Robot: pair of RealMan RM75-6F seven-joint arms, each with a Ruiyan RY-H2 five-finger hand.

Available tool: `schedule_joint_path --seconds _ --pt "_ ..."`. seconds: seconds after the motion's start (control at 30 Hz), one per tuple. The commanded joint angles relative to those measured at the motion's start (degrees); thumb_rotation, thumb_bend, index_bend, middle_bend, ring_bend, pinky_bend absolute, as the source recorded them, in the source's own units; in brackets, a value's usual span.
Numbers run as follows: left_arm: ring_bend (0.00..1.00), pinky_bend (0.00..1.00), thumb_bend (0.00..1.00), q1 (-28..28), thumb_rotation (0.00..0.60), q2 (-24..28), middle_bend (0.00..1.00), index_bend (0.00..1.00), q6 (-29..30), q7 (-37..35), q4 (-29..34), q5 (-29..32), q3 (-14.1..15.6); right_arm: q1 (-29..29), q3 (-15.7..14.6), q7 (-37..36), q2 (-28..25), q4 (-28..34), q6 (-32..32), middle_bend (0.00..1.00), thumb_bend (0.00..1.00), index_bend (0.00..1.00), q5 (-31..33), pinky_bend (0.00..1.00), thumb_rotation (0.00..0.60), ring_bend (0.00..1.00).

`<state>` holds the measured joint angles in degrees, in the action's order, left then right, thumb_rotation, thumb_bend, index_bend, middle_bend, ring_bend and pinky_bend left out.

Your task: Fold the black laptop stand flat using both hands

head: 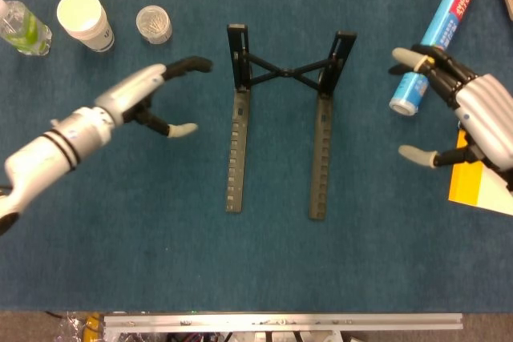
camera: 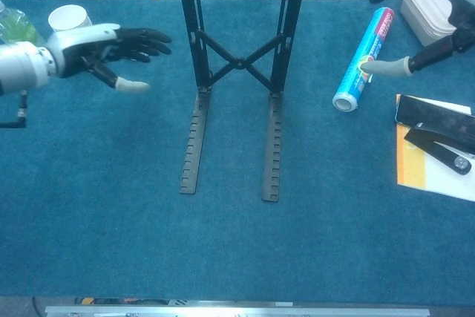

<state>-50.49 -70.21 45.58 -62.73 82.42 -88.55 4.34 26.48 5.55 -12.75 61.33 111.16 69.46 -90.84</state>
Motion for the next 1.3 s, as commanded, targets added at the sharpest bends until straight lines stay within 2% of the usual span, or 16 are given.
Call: schedule_joint_path --seconds 0.03,0.23,0.47,0.8,1.1,1.3 --pt "0.08 0.08 0.25 1.9 0.6 3.9 0.13 0.1 0.5 5.3 2.7 2.2 0.2 0.5 0.7 0.7 0.8 -1.0 -0.2 0.23 0.11 0.09 0.5 0.16 0.6 0.06" --pt "0.08 0.08 0.25 5.0 0.6 7.4 0.12 0.1 2.6 15.6 4.7 6.0 -0.7 1.9 2.4 0.9 3.1 -4.1 -1.2 0.23 0.11 0.09 2.5 0.12 0.6 0.06" --pt "0.08 0.08 0.26 7.4 0.6 10.4 0.12 0.1 3.6 24.6 7.6 10.0 -1.9 5.8 4.7 -5.7 5.9 -7.8 -6.9 0.23 0.11 0.09 6.6 0.11 0.6 0.06" --pt "0.08 0.08 0.26 10.6 0.6 12.5 0.12 0.09 4.6 26.6 9.5 11.8 -3.8 10.1 7.2 -11.5 10.6 -14.2 -11.3 0.23 0.11 0.09 9.4 0.1 0.6 0.06" --pt "0.08 0.08 0.25 12.4 0.6 13.4 0.12 0.09 4.5 26.7 10.1 11.3 -4.9 12.1 6.9 -18.2 13.4 -18.9 -14.6 0.23 0.11 0.09 10.0 0.1 0.6 0.06" --pt "0.08 0.08 0.25 13.2 0.6 13.4 0.12 0.1 4.2 26.7 10.1 10.8 -5.6 12.8 5.9 -22.2 13.6 -19.3 -15.6 0.23 0.11 0.09 7.9 0.2 0.6 0.06"
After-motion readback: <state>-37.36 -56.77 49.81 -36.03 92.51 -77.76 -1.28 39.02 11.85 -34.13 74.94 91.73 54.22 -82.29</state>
